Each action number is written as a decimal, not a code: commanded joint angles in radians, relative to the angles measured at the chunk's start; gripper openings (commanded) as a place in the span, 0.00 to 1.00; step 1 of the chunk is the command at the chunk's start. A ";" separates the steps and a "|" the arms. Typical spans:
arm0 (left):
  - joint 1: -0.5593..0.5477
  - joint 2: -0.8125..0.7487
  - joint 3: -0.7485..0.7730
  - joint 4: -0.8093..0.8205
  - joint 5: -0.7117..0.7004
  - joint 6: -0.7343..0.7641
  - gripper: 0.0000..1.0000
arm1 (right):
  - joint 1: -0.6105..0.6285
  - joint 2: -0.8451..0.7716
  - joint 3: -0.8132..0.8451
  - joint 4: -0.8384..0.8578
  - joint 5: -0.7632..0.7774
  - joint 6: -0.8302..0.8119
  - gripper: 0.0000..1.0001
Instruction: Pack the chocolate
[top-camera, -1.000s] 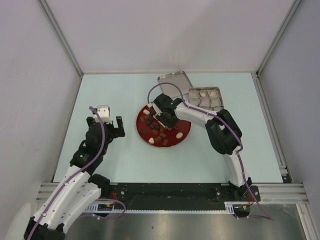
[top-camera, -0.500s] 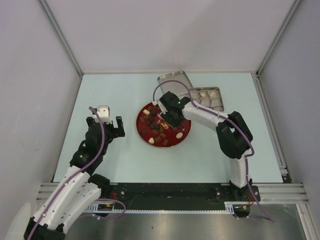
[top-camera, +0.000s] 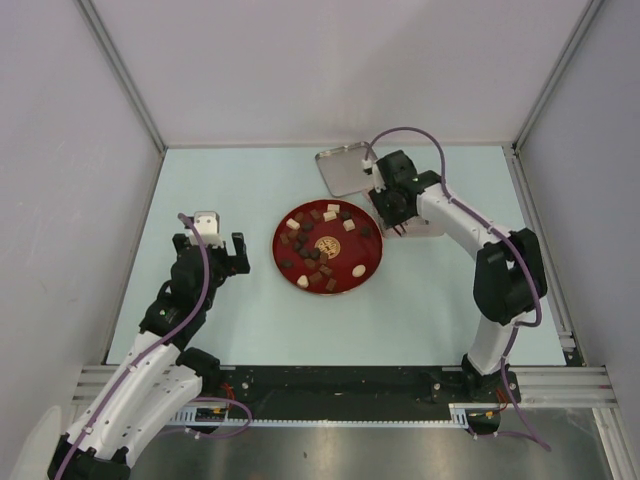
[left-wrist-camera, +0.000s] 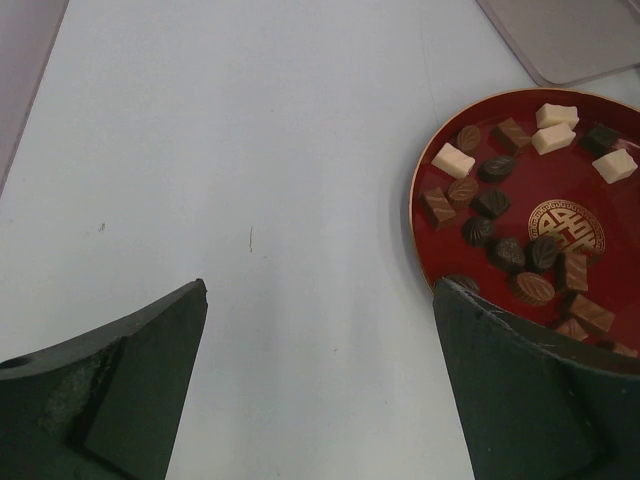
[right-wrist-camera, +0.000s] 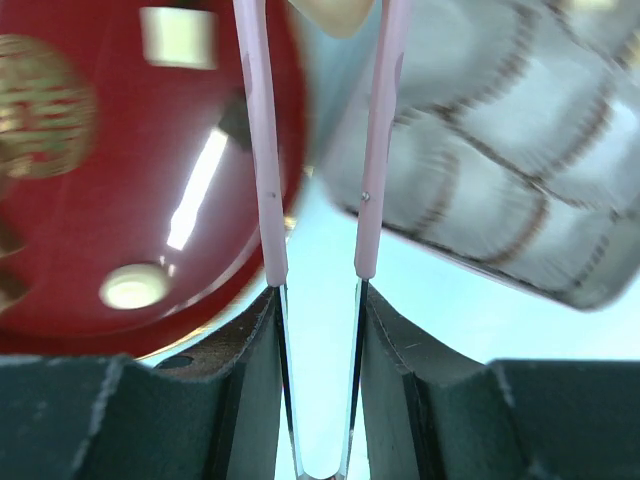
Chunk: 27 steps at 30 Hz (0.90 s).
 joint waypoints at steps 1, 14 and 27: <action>-0.004 -0.012 -0.010 0.044 0.005 0.017 1.00 | -0.074 -0.016 -0.003 0.036 0.008 0.053 0.06; -0.004 -0.006 -0.010 0.044 0.005 0.018 1.00 | -0.188 0.114 0.053 0.097 -0.024 0.035 0.08; -0.004 -0.006 -0.010 0.042 0.005 0.021 1.00 | -0.190 0.234 0.162 0.102 -0.038 0.029 0.15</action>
